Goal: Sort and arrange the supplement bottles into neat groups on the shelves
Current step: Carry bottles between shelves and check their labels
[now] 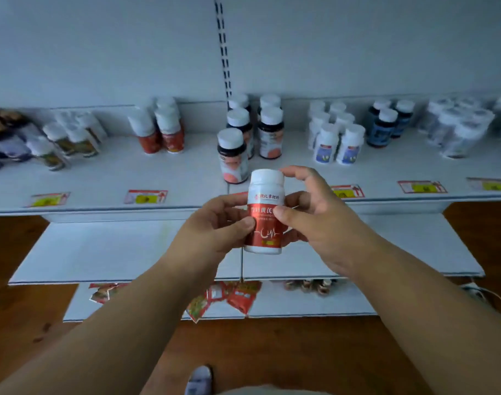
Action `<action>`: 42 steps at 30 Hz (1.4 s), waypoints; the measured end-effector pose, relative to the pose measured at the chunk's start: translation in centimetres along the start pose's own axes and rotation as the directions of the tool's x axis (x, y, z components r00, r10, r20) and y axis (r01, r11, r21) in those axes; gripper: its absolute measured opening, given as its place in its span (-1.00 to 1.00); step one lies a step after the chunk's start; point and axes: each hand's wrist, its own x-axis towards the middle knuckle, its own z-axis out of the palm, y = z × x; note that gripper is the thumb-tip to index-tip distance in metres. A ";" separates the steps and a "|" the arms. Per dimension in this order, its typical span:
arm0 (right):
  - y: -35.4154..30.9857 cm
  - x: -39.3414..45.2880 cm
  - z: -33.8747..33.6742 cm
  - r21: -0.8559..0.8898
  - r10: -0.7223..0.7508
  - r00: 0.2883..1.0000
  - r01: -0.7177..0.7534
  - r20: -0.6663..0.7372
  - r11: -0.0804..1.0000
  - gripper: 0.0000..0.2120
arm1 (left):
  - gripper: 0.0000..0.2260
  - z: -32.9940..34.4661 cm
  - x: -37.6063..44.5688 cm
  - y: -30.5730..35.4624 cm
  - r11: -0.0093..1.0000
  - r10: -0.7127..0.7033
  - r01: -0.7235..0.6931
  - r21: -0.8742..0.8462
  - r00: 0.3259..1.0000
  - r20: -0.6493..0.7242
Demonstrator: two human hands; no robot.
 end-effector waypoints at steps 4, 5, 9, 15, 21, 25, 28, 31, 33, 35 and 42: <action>-2.5 6.9 7.4 0.145 0.036 0.996 -0.048 0.087 0.988 -0.55 | -0.60 -9.9 2.8 3.0 0.996 -0.026 0.029 -0.082 0.999 0.035; -2.8 8.4 9.2 0.142 0.036 0.994 -0.050 0.099 0.989 -0.55 | -0.59 -12.3 3.3 3.6 0.996 -0.032 0.034 -0.081 0.999 0.033; -3.1 14.6 15.0 -0.028 -0.015 0.999 0.016 0.038 0.999 -0.49 | -0.65 -19.2 6.2 5.4 0.996 -0.022 0.027 0.091 0.998 -0.059; -1.7 22.2 19.9 -0.440 -0.169 0.985 0.140 -0.027 0.887 -0.46 | -0.62 -23.6 12.2 4.7 0.904 0.093 0.026 0.428 0.963 -0.254; 0.3 27.2 22.8 -0.578 -0.228 0.973 0.172 -0.025 0.797 -0.44 | -0.63 -26.6 16.6 3.4 0.910 0.096 0.057 0.410 0.934 -0.345; 1.0 28.9 25.0 -0.630 -0.265 0.960 0.150 -0.091 0.762 -0.46 | -0.65 -29.2 18.9 3.1 0.913 0.103 0.031 0.406 0.947 -0.303; 1.3 29.1 26.5 -0.673 -0.292 0.941 0.104 -0.173 0.732 -0.48 | -0.70 -30.9 20.0 3.0 0.867 0.127 -0.001 0.499 0.968 -0.218; 1.1 28.3 27.8 -0.690 -0.285 0.922 0.026 -0.264 0.724 -0.48 | -0.68 -32.3 20.3 3.1 0.834 0.116 -0.030 0.551 0.986 -0.122; 0.8 27.3 28.2 -0.694 -0.287 0.907 -0.009 -0.309 0.720 -0.47 | -0.64 -32.6 19.8 3.2 0.825 0.138 -0.056 0.562 0.985 -0.106; 0.3 26.0 28.1 -0.707 -0.293 0.889 -0.046 -0.351 0.706 -0.43 | -0.71 -32.2 18.7 3.4 0.799 0.215 -0.118 0.589 0.972 -0.096; -1.1 19.3 24.2 -0.715 -0.314 0.841 -0.117 -0.441 0.690 -0.44 | -0.82 -27.8 14.4 4.4 0.725 0.426 -0.304 0.618 0.903 -0.055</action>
